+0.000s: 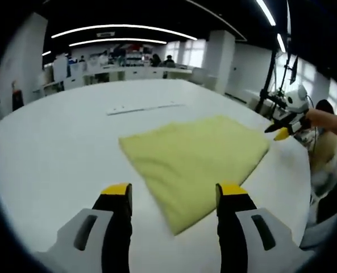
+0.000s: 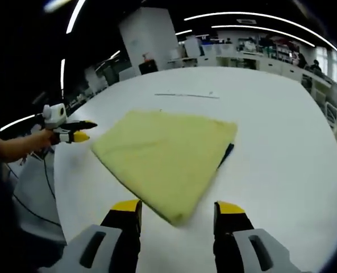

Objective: Fold the garment on the visible template until the final outline fits inside the template.

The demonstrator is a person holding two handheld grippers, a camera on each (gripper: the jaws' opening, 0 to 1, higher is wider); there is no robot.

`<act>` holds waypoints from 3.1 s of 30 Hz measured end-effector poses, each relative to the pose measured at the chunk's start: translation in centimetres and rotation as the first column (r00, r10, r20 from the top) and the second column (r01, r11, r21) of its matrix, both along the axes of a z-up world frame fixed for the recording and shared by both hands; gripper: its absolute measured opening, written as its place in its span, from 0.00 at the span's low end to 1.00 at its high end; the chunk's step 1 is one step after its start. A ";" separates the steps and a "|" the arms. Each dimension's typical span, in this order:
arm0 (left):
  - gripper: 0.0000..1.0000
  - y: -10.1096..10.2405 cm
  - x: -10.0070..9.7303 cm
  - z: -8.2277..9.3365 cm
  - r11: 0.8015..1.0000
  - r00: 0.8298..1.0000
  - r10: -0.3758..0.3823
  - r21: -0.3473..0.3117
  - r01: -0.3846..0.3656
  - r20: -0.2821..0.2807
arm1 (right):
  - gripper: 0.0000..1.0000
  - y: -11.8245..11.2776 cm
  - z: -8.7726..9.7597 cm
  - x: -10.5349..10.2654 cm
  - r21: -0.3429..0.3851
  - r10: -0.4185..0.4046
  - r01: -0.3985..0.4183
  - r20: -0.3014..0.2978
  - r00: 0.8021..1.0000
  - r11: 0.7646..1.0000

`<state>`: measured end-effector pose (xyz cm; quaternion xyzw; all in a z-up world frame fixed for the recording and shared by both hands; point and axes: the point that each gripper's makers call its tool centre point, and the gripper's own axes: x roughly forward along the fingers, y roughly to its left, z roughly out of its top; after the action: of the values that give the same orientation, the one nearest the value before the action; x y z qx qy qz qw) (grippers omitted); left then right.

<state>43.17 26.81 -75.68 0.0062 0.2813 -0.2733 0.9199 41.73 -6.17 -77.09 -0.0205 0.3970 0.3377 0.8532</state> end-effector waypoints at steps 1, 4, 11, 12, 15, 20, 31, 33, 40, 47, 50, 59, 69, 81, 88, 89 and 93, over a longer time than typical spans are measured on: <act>0.55 0.0 -0.2 -0.1 1.000 1.000 -0.001 -0.001 0.001 -0.004 | 0.45 0.0 -0.1 -0.2 -0.002 0.001 -0.001 0.000 1.000 1.000; 0.53 0.2 -0.7 -0.7 1.000 1.000 0.002 0.000 -0.002 -0.019 | 0.41 0.0 -0.7 -0.9 -0.013 0.015 -0.015 0.000 1.000 1.000; 0.43 0.3 -1.9 -2.0 1.000 0.998 0.017 -0.005 -0.017 -0.055 | 0.29 0.0 -1.9 -1.6 -0.021 0.025 -0.025 0.011 1.000 0.999; 0.42 0.4 -2.0 -2.1 1.000 0.998 0.019 -0.007 -0.019 -0.059 | 0.27 -0.1 -2.0 -1.6 -0.023 0.023 -0.023 0.016 1.000 0.999; 0.37 0.4 -2.3 -2.5 0.999 0.997 0.033 -0.024 -0.035 -0.077 | 0.21 0.0 -2.0 -1.5 -0.017 0.022 -0.021 0.037 0.999 1.000; 0.29 0.4 -2.8 -3.2 0.999 0.995 0.039 -0.032 -0.042 -0.090 | 0.14 -0.1 -2.3 -1.4 -0.017 0.026 -0.025 0.061 0.998 1.000; 0.09 0.2 -3.2 -3.8 0.998 0.993 0.047 -0.043 -0.052 -0.108 | 0.03 0.2 -2.5 -0.9 0.043 -0.036 0.034 0.070 0.997 0.999; 0.07 0.3 -3.2 -3.7 0.997 0.993 0.056 -0.055 -0.061 -0.104 | 0.01 0.1 -2.5 -0.8 0.048 -0.049 0.045 0.068 0.997 0.998; 0.03 0.5 -3.1 -3.3 0.995 0.993 0.069 -0.070 -0.076 -0.094 | 0.00 -0.2 -2.4 -0.7 0.052 -0.051 0.048 0.070 0.996 0.998; 0.01 0.5 -3.0 -3.1 0.994 0.993 0.075 -0.070 -0.081 -0.091 | 0.00 -0.4 -1.9 -0.8 0.051 -0.031 0.027 0.089 0.996 0.998; 0.01 0.6 -2.9 -3.0 0.993 0.992 0.079 -0.080 -0.087 -0.094 | 0.00 -0.6 -1.5 -0.7 0.057 -0.037 0.032 0.094 0.995 0.998; 0.00 0.6 -3.0 -3.1 0.994 0.992 0.080 -0.066 -0.086 -0.096 | 0.00 -1.6 -0.9 -0.9 0.050 -0.019 0.014 0.090 0.996 0.999; 0.00 0.7 -3.5 -3.7 0.992 0.988 0.097 -0.068 -0.106 -0.120 | 0.00 -1.5 -2.6 -2.1 -0.002 0.008 -0.008 0.043 0.999 1.000; 0.00 0.7 -4.7 -3.9 0.992 0.987 0.109 -0.058 -0.116 -0.116 | 0.00 -1.7 -3.1 -4.2 0.009 -0.012 0.012 0.025 1.000 1.000; 0.00 0.2 -6.2 -3.9 0.991 0.987 0.110 -0.059 -0.117 -0.114 | 0.00 -2.2 -2.9 -5.2 0.005 -0.014 0.014 0.022 1.000 1.000; 0.00 0.2 -6.2 -3.9 0.991 0.987 0.110 -0.059 -0.117 -0.114 | 0.00 -2.3 -2.9 -5.4 0.002 -0.013 0.013 0.021 1.000 1.000; 0.00 0.0 -7.1 -3.9 0.989 0.984 0.121 -0.067 -0.130 -0.129 | 0.00 -2.5 -3.0 -6.2 -0.007 -0.009 0.009 0.018 1.000 1.000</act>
<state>36.05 26.83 -79.54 -0.0630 0.3275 -0.2248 0.9155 35.49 -8.63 -80.09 -0.0250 0.3905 0.3320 0.8583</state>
